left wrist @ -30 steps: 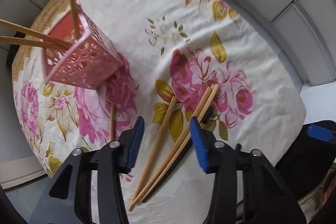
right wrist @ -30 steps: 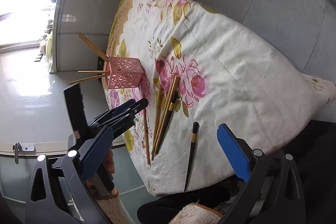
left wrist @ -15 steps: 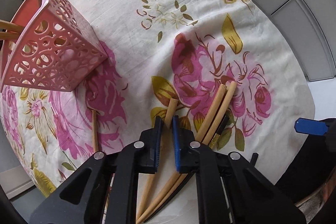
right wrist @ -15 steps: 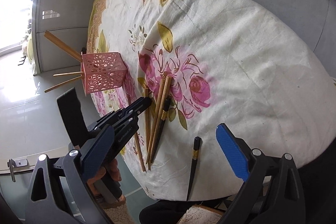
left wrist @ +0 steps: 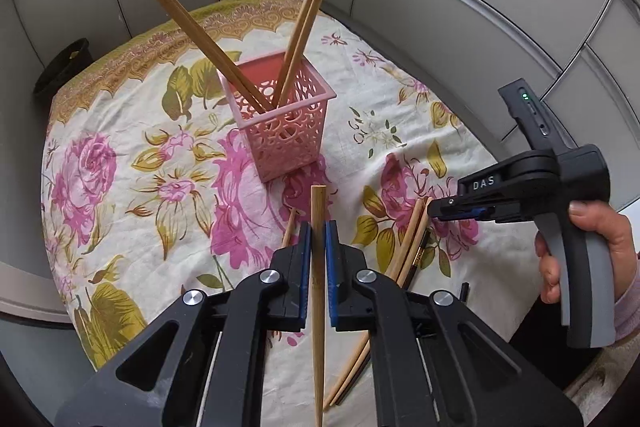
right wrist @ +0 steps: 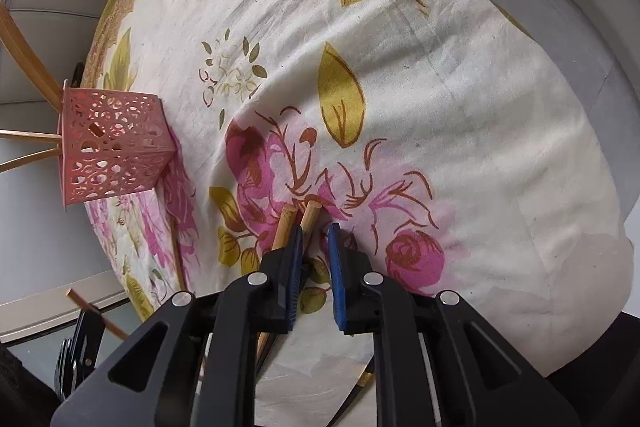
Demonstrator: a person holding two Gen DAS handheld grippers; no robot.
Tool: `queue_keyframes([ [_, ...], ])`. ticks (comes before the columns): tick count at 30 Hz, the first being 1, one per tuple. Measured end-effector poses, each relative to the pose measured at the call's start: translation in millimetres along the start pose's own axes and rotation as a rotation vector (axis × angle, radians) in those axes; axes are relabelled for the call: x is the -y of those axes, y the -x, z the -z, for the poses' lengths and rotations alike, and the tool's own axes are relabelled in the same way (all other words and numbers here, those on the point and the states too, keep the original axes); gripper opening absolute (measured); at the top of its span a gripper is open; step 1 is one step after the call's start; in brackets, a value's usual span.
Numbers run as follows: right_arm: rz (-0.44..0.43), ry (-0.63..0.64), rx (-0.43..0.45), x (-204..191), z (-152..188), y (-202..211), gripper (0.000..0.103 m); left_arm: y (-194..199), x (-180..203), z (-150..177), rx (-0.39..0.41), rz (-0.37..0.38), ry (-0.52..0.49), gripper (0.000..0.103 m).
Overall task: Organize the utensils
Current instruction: 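Close the left tool on a loose bamboo chopstick while the right tool grasps another, then lift both held bamboo chopsticks upright and carry them over the pink basket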
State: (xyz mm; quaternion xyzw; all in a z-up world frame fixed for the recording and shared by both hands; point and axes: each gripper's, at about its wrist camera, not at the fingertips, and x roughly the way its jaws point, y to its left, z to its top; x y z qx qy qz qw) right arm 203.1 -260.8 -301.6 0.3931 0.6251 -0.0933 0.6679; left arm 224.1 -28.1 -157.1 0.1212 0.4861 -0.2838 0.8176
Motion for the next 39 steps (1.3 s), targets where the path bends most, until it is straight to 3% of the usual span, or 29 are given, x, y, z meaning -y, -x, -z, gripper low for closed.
queue_keyframes([
  [10,0.180,0.051,0.084,-37,6,-7,0.014,22,-15,15,0.055,0.033,0.005,0.006],
  [13,0.182,0.065,0.132,-44,7,-8,0.014,30,-18,18,0.078,0.023,0.020,0.006],
  [16,0.160,0.113,0.185,-49,8,-10,0.012,44,-16,20,0.124,0.003,0.029,0.006],
  [22,-0.027,0.179,0.290,-41,26,6,0.009,84,-9,28,0.257,-0.043,0.068,0.006],
  [29,-0.112,0.426,0.533,-67,81,82,0.009,124,4,42,0.424,-0.086,0.126,0.006],
  [39,-0.175,0.644,0.745,-82,150,188,0.008,167,27,30,0.507,-0.145,0.112,0.006],
])
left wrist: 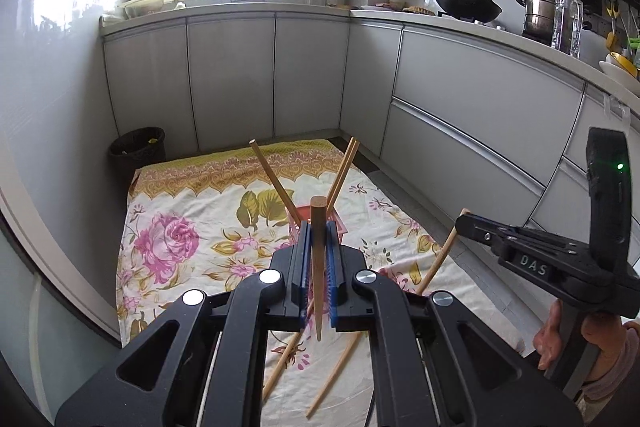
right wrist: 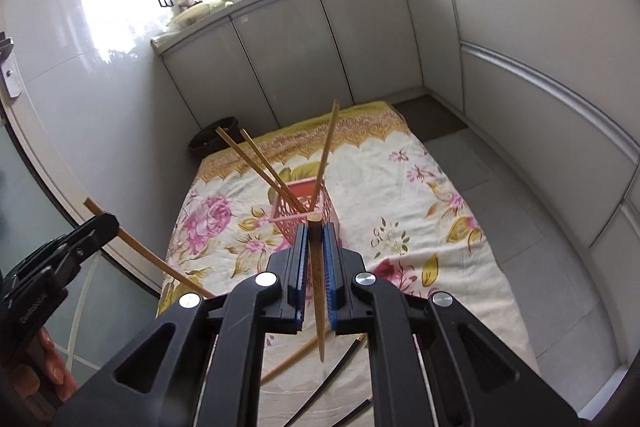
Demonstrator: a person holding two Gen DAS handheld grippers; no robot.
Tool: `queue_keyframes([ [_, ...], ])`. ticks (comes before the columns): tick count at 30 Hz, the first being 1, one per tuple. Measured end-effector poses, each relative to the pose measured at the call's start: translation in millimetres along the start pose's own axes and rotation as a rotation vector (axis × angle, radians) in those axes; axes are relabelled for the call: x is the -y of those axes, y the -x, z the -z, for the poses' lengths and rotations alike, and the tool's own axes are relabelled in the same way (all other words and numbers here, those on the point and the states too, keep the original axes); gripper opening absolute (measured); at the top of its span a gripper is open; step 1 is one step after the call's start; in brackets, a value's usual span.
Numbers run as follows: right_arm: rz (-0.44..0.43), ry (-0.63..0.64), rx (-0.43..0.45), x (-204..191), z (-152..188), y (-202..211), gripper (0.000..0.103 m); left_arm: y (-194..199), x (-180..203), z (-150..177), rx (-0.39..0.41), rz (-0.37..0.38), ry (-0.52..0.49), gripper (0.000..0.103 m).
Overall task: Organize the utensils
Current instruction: 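Lift both held bamboo chopsticks upright and carry them over the pink basket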
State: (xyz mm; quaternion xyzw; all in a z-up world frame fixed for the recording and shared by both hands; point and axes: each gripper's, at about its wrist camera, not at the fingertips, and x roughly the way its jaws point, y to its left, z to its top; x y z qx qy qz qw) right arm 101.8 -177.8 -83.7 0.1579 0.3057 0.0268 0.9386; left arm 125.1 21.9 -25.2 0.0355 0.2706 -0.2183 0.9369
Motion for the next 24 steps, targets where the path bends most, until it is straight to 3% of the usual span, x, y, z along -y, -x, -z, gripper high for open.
queue_keyframes([
  [7,-0.036,0.044,0.113,-15,-54,44,0.008,12,3,-37,0.054,-0.020,0.005,0.006],
  [13,-0.048,0.039,0.200,-19,-105,56,0.008,7,4,-82,0.114,-0.043,0.015,0.006],
  [19,-0.047,0.039,0.238,-18,-143,43,0.008,-23,3,-115,0.127,-0.036,0.036,0.006],
  [24,-0.038,0.033,0.238,-11,-156,19,0.008,-63,-2,-121,0.091,-0.042,0.045,0.006],
])
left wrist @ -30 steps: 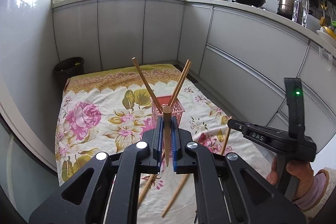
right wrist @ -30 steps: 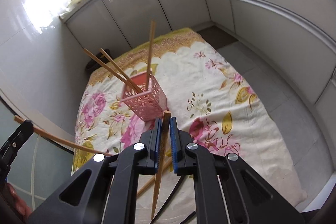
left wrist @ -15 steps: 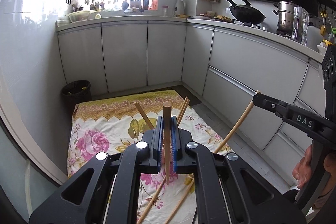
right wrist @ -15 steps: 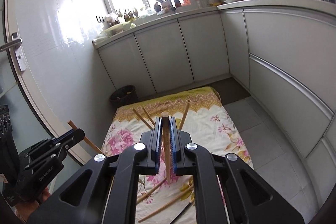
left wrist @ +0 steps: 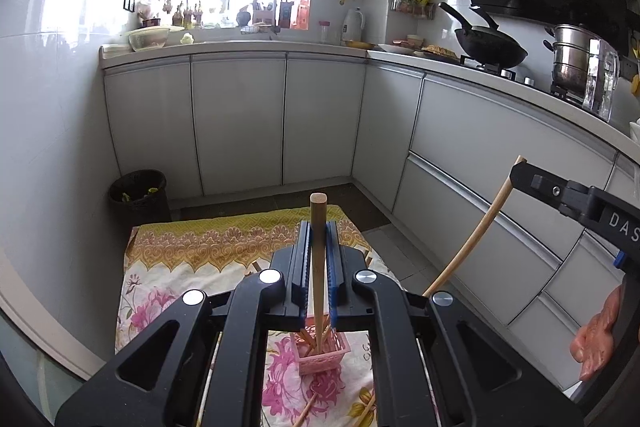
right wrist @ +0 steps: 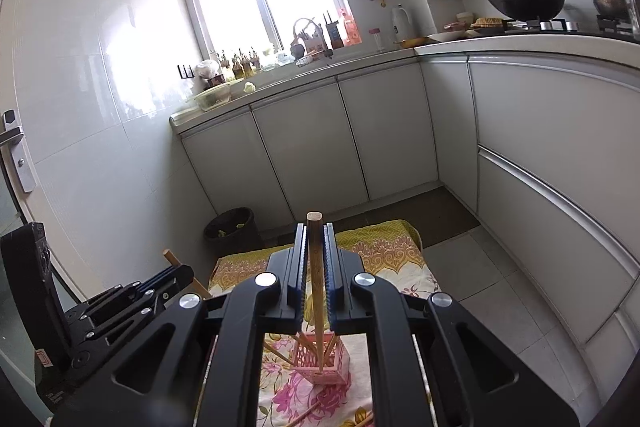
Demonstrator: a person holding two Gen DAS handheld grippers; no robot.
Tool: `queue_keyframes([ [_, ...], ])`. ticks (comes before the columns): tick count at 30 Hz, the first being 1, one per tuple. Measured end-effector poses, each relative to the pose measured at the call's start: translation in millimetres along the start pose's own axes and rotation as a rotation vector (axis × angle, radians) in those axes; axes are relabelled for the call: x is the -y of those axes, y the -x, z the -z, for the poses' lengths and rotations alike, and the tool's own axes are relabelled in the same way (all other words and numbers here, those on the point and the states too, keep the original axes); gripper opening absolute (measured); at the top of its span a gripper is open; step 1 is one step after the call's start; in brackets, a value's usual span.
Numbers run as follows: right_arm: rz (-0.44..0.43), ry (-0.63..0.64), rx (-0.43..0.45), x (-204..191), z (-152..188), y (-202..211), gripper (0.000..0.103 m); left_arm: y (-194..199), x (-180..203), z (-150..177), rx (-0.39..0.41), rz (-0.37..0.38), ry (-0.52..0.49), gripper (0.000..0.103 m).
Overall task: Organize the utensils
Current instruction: 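Lift both held bamboo chopsticks upright and carry them over the pink basket, then open the left tool over the basket while the right tool releases its chopstick inside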
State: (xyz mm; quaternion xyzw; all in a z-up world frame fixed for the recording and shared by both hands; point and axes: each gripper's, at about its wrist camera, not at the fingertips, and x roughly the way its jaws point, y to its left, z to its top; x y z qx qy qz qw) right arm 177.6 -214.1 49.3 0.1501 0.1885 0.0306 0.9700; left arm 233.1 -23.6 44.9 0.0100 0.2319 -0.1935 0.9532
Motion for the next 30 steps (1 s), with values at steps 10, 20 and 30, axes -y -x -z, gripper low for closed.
queue_keyframes([
  [10,0.000,-0.021,-0.039,9,15,-51,0.008,-54,-17,26,-0.079,0.015,0.055,0.009],
  [20,-0.008,0.020,-0.029,-11,16,-65,0.008,9,-28,-4,0.099,0.039,0.083,0.018],
  [30,-0.009,-0.005,-0.081,-20,27,-87,0.015,24,-47,-3,0.110,0.021,0.120,0.019],
])
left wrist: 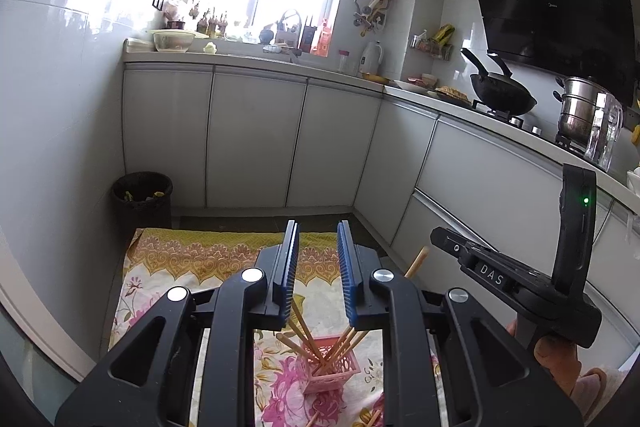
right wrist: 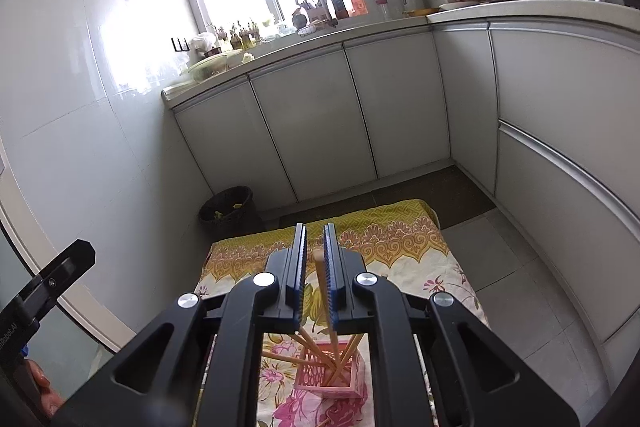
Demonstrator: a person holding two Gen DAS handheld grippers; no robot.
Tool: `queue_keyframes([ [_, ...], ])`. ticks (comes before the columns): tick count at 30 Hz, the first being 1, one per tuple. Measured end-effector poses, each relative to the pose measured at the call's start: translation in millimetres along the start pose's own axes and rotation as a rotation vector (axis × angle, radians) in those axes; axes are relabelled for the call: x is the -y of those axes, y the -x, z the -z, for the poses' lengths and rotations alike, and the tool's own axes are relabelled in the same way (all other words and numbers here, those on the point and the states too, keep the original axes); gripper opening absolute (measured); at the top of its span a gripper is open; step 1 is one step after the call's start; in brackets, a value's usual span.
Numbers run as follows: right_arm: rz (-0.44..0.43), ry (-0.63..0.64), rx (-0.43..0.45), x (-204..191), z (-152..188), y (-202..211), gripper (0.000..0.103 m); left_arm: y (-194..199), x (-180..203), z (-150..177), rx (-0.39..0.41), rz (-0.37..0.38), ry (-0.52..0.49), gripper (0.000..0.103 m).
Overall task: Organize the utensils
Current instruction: 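Open the left tool over the basket while the right tool releases its chopstick inside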
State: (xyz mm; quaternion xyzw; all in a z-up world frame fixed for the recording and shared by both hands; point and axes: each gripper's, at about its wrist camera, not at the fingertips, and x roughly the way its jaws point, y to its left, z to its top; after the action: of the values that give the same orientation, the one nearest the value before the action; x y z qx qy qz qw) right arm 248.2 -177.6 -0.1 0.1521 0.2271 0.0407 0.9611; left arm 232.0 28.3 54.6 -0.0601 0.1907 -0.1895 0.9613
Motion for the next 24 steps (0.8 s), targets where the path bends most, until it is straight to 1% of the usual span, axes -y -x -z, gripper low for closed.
queue_keyframes([
  [1,0.002,-0.004,-0.004,0,0,-1,0.030,1,-1,0,0.000,-0.002,0.004,0.019],
  [2,0.004,-0.010,0.000,0,0,0,0.040,3,-2,0,0.002,-0.005,0.006,0.019],
  [4,0.008,-0.013,0.015,1,-2,4,0.041,4,-3,0,0.002,-0.005,0.010,0.020],
  [6,0.013,-0.013,0.019,2,-3,7,0.041,6,-4,0,0.002,-0.008,0.010,0.024],
  [12,0.028,-0.023,0.039,8,-7,21,0.041,10,-2,2,0.000,-0.006,0.011,0.025],
  [15,0.033,-0.023,0.047,9,-6,28,0.041,11,0,5,-0.012,-0.006,0.003,0.030],
  [18,0.040,-0.026,0.051,13,-2,37,0.043,10,4,12,-0.036,-0.006,-0.011,0.031],
  [19,0.044,-0.027,0.049,15,0,39,0.046,10,5,15,-0.043,-0.008,-0.017,0.031],
  [20,0.046,-0.030,0.048,17,3,42,0.051,10,7,18,-0.052,-0.013,-0.023,0.034],
  [21,0.044,-0.036,0.046,20,6,45,0.055,10,7,22,-0.061,-0.018,-0.027,0.038],
  [22,0.043,-0.048,0.045,24,10,48,0.062,9,7,26,-0.071,-0.023,-0.029,0.040],
  [23,0.042,-0.064,0.044,28,15,51,0.068,8,6,30,-0.085,-0.026,-0.030,0.044],
  [24,0.041,-0.079,0.041,33,20,55,0.072,7,6,34,-0.102,-0.028,-0.032,0.048],
])
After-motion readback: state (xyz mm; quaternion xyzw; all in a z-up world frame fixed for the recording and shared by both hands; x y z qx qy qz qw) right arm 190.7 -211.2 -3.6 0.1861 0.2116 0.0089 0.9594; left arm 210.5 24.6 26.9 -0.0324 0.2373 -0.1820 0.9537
